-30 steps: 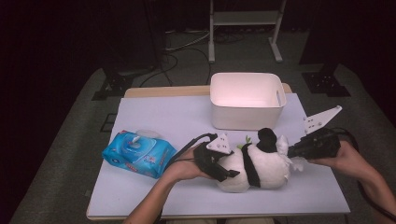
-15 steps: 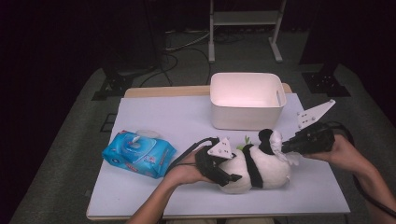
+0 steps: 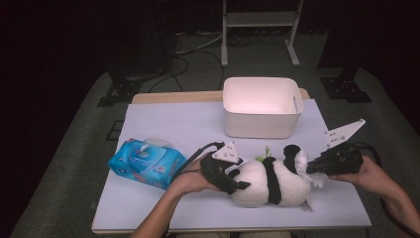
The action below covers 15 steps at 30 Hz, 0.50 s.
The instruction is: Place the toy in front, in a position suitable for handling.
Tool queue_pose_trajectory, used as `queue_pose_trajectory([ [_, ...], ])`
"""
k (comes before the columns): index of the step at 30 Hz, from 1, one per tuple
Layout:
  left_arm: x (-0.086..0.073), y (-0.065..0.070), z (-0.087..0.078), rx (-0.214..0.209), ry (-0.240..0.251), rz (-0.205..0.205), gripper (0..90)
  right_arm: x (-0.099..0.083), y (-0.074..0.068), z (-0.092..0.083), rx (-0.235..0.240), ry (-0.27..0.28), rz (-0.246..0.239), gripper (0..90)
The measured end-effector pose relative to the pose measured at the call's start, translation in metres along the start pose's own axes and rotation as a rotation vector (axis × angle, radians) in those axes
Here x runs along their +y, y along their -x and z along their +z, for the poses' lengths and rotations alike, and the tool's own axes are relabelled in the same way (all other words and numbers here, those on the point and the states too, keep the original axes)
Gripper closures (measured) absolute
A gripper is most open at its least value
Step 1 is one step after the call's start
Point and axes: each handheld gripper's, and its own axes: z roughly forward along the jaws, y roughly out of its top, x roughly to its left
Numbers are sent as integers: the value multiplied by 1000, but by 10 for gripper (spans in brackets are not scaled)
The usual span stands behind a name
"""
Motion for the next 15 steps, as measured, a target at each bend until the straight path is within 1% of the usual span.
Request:
queue_pose_trajectory([
  [2, -4, 0, 2, -14, -3, -19, 218, -1, -1, 1, -1, -9, -1, 862],
  [4, -8, 1, 5, -36, -18, -27, 198, -1, -1, 1, 2, -10, 5, 862],
  [5, -10, 1, 7, -37, -23, -32, 187, -2, -1, 2, 2, -9, 6, 862],
  [6, -11, 1, 8, -39, -22, -31, 182, -2, 0, 2, 2, -5, 7, 862],
  [8, -13, 0, 10, -40, -5, -44, 184, -2, -1, 4, 5, -3, 10, 862],
  [9, -14, 0, 11, -39, -3, -44, 199, -2, 0, 5, 7, 2, 13, 863],
  [11, -15, 1, 10, -28, 7, -22, 310, -2, 0, 7, 19, 14, 20, 863],
  [13, -15, 0, 8, -22, 14, -25, 405, -2, 0, 9, 17, 24, 15, 864],
  [15, -16, -2, 4, -17, 20, -31, 426, 0, 0, 10, 14, 30, 14, 864],
])
